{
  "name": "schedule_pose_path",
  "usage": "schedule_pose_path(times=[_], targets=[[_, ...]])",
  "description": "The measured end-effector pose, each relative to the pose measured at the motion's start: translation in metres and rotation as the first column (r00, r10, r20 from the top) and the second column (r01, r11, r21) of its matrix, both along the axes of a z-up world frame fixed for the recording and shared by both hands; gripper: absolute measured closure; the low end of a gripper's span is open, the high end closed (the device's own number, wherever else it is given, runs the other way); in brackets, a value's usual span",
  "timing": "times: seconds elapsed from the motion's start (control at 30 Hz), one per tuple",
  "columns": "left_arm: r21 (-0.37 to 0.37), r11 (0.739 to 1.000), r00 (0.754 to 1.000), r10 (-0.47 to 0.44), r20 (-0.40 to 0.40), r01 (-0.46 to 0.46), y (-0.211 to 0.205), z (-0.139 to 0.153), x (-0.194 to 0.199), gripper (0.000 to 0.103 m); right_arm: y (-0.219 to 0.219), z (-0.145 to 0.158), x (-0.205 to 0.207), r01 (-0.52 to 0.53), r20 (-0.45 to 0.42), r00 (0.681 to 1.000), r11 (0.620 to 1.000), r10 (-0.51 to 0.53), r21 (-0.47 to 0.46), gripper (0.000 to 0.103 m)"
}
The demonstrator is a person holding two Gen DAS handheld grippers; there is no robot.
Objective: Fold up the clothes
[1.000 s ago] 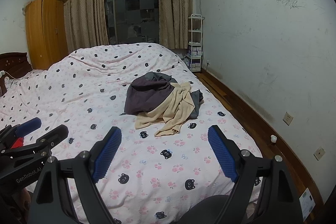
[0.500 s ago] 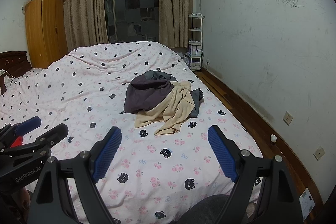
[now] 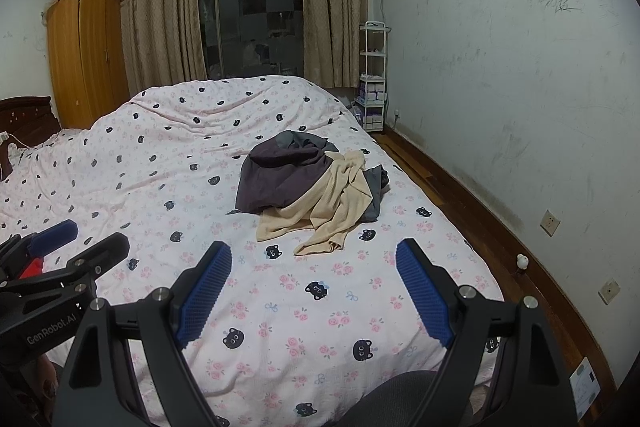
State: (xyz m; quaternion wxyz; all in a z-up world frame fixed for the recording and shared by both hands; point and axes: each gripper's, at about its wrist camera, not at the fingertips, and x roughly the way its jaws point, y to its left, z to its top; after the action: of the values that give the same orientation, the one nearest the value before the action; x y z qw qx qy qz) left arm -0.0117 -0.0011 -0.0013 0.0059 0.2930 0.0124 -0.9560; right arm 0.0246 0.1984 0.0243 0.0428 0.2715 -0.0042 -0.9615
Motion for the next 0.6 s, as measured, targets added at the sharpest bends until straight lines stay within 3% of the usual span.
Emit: schedule_pose_path(times=[0.6], targets=[[0.015, 1.0, 0.999, -0.019, 0.042, 0.019, 0.002, -0.019, -0.052, 0.029, 0.006, -0.03, -0.057, 0.021, 0.051, 0.998, 1.0, -0.022, 0.019, 0.017]])
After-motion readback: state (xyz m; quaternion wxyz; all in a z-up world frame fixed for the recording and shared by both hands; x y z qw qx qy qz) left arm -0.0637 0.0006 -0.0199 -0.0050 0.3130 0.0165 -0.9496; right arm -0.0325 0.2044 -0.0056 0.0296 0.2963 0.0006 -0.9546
